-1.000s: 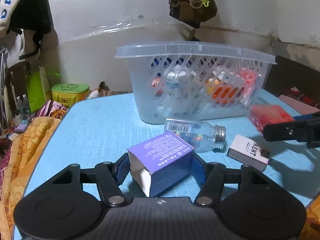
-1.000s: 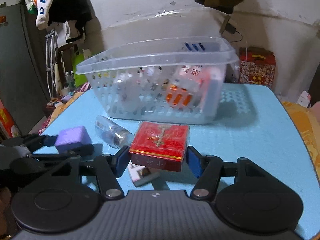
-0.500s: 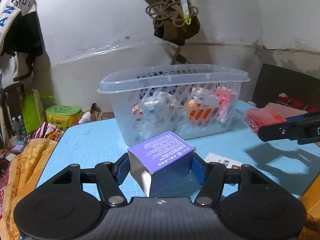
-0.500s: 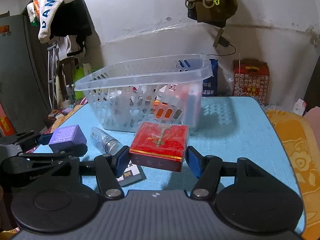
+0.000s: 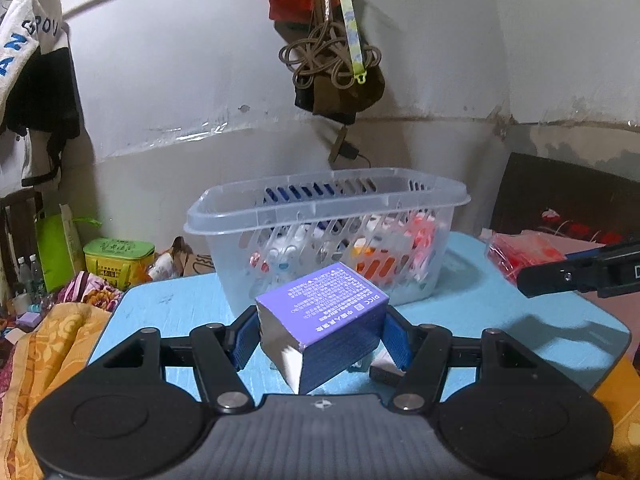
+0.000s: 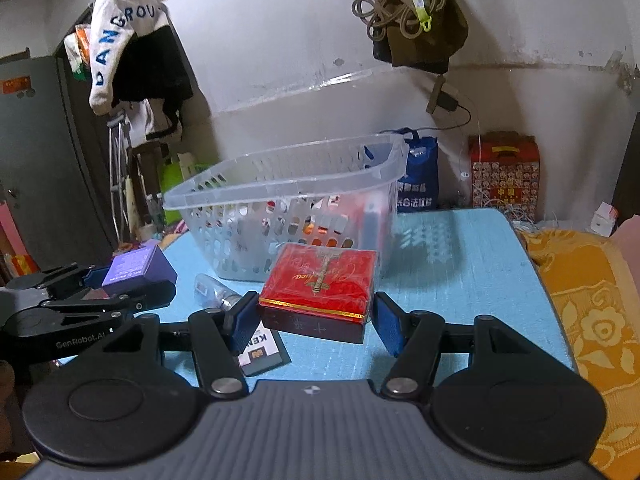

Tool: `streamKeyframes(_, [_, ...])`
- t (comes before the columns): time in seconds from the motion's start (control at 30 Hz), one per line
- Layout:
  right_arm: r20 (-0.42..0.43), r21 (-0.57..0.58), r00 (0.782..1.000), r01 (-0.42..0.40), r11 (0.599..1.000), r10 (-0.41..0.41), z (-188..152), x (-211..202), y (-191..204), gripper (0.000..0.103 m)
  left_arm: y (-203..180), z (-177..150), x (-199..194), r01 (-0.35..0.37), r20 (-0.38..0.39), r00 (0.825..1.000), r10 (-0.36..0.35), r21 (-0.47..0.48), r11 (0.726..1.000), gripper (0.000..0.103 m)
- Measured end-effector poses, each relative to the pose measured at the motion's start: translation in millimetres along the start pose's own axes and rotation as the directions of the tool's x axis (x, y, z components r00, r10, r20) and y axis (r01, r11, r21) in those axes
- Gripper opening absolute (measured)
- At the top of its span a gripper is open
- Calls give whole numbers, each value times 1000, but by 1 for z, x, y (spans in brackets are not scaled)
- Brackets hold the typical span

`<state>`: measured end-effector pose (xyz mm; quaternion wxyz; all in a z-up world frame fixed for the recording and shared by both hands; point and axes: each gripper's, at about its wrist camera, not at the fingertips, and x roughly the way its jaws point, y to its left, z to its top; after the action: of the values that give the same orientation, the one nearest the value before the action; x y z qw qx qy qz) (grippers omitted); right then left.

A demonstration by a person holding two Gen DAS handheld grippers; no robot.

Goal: Organize objects
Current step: 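Carry the purple and red boxes into the basket and open both grippers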

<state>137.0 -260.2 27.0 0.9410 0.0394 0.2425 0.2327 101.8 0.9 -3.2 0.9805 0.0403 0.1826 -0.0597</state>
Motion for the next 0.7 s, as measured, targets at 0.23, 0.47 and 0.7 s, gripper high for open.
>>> streamKeyframes(0.23, [48, -18, 999, -19, 1000, 20, 1, -13, -4, 64, 0, 2, -12, 20, 42, 999, -21, 28, 999, 67])
streamKeyframes(0.47, [146, -56, 989, -15, 998, 23, 33, -16, 2, 64, 16, 38, -14, 44, 97, 995, -38, -64, 997, 67])
streamKeyframes(0.7, [122, -132, 992, 48, 990, -32, 118, 68, 21, 64, 46, 133, 57, 16, 58, 998, -7, -171, 985, 67])
